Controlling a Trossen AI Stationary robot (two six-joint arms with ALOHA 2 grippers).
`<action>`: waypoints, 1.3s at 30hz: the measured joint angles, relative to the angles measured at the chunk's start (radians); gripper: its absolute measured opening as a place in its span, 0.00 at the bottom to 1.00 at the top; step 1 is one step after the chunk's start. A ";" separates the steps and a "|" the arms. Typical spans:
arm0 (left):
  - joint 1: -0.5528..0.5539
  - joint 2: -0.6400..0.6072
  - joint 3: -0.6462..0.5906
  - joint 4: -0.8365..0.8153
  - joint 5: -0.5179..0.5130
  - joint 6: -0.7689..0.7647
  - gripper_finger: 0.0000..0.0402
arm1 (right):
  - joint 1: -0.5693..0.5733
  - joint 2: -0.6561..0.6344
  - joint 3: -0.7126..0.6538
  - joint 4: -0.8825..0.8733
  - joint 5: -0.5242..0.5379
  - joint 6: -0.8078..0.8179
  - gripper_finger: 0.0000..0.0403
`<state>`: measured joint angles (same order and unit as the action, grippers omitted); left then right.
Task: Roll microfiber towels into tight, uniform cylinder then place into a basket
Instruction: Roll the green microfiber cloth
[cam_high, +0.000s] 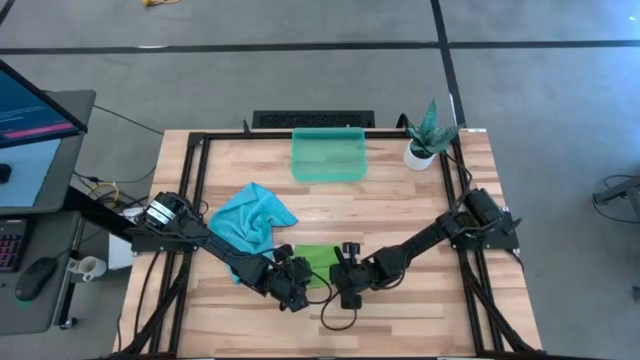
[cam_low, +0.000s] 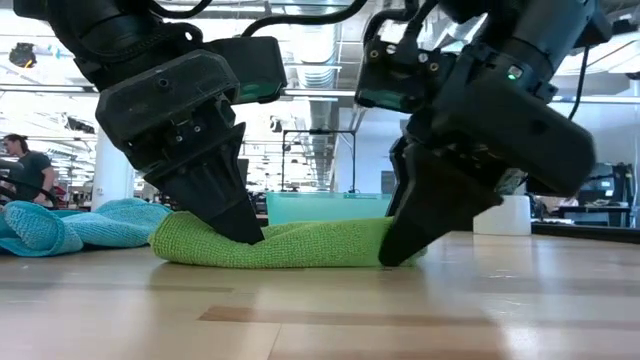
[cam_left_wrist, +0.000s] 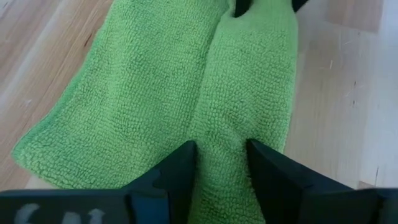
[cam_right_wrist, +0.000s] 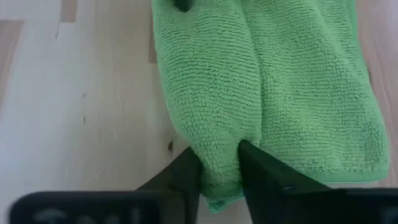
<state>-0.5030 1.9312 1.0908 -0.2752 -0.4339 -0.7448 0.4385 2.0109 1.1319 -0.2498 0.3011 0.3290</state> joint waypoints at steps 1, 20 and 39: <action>0.000 0.000 0.000 -0.001 -0.002 0.000 0.38 | 0.000 0.000 0.000 0.002 0.000 0.000 0.25; 0.000 0.000 -0.001 0.002 -0.036 0.009 0.53 | 0.006 0.000 -0.002 0.005 -0.006 0.038 0.08; -0.121 -0.051 0.177 -0.198 -0.086 0.256 0.53 | 0.001 0.000 -0.003 0.021 -0.015 0.039 0.07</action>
<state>-0.6240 1.8797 1.2676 -0.4727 -0.5199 -0.4885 0.4395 2.0113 1.1286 -0.2289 0.2859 0.3679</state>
